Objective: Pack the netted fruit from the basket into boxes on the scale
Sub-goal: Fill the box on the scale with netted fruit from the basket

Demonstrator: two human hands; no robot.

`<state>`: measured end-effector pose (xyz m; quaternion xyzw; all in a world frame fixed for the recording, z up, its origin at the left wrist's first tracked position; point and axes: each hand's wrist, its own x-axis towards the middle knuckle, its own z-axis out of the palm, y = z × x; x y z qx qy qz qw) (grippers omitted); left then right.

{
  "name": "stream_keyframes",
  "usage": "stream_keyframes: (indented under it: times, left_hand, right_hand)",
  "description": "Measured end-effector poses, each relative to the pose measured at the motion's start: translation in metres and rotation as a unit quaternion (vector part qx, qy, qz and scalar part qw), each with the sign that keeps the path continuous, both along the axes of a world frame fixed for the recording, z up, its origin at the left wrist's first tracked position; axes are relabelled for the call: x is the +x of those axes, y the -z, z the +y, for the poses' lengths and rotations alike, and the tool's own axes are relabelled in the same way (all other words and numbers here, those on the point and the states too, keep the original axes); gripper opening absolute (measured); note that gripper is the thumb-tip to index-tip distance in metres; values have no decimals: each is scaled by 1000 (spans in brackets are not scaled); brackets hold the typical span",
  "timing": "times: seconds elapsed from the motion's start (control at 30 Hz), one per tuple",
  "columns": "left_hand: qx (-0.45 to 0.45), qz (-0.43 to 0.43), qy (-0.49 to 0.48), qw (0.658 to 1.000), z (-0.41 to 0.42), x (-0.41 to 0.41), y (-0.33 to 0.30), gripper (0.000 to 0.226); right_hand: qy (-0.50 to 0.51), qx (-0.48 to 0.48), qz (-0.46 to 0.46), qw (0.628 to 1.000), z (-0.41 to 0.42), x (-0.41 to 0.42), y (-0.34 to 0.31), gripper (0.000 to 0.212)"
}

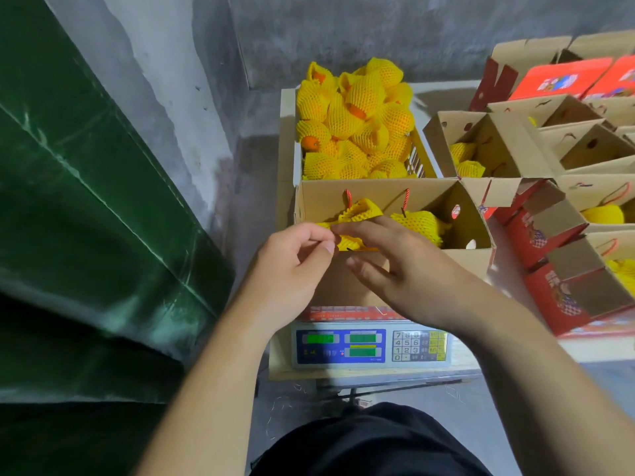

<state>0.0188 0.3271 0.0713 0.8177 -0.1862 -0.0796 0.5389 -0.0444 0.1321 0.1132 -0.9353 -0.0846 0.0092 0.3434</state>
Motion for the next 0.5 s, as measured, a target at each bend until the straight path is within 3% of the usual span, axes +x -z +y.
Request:
stream_keyframes:
  times: [0.2, 0.5]
  left_hand:
    - [10, 20, 47, 999, 3, -2, 0, 16]
    - [4, 6, 23, 1000, 1, -1, 3, 13]
  right_hand:
    - [-3, 90, 19, 996, 6, -2, -9, 42]
    - [-5, 114, 42, 993, 2, 4, -3, 44]
